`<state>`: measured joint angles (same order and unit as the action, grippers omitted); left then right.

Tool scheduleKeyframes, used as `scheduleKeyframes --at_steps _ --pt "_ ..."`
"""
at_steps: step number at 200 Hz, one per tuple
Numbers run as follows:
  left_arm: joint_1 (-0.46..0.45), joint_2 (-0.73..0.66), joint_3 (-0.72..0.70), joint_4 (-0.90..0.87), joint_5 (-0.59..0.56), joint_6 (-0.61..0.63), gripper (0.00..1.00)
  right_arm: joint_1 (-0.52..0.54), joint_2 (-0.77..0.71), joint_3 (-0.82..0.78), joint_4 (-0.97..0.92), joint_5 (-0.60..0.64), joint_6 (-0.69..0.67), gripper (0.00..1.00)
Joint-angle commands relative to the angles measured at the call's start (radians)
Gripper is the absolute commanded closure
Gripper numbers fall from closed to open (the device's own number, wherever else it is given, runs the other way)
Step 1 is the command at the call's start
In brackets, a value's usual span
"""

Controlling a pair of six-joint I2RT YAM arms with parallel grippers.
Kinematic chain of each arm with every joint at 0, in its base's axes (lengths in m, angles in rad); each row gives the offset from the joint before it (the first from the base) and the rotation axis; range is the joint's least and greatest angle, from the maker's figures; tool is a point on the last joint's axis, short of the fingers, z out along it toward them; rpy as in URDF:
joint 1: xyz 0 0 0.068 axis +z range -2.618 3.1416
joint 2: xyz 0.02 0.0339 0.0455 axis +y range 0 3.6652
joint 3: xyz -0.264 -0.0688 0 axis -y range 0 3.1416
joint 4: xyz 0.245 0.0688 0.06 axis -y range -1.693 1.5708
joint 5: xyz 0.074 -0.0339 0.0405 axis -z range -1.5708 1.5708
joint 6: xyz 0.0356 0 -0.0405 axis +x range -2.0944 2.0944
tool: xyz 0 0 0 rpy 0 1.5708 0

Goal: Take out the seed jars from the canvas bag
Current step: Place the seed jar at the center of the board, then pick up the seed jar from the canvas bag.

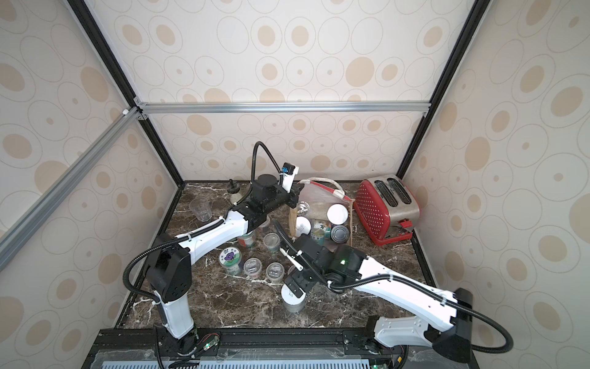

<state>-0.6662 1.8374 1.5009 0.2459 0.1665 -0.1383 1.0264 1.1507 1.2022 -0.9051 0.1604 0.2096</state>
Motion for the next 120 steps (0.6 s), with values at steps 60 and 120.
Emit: scheduleKeyframes --at_steps 60,120 --pt "-0.098 -0.115 -0.037 0.147 -0.101 0.087 1.00 -0.346 0.037 0.049 0.087 0.123 0.159 0.00" --pt "-0.126 -0.116 -0.048 0.162 -0.111 0.103 1.00 -0.482 0.155 -0.042 0.270 -0.013 0.188 0.05"
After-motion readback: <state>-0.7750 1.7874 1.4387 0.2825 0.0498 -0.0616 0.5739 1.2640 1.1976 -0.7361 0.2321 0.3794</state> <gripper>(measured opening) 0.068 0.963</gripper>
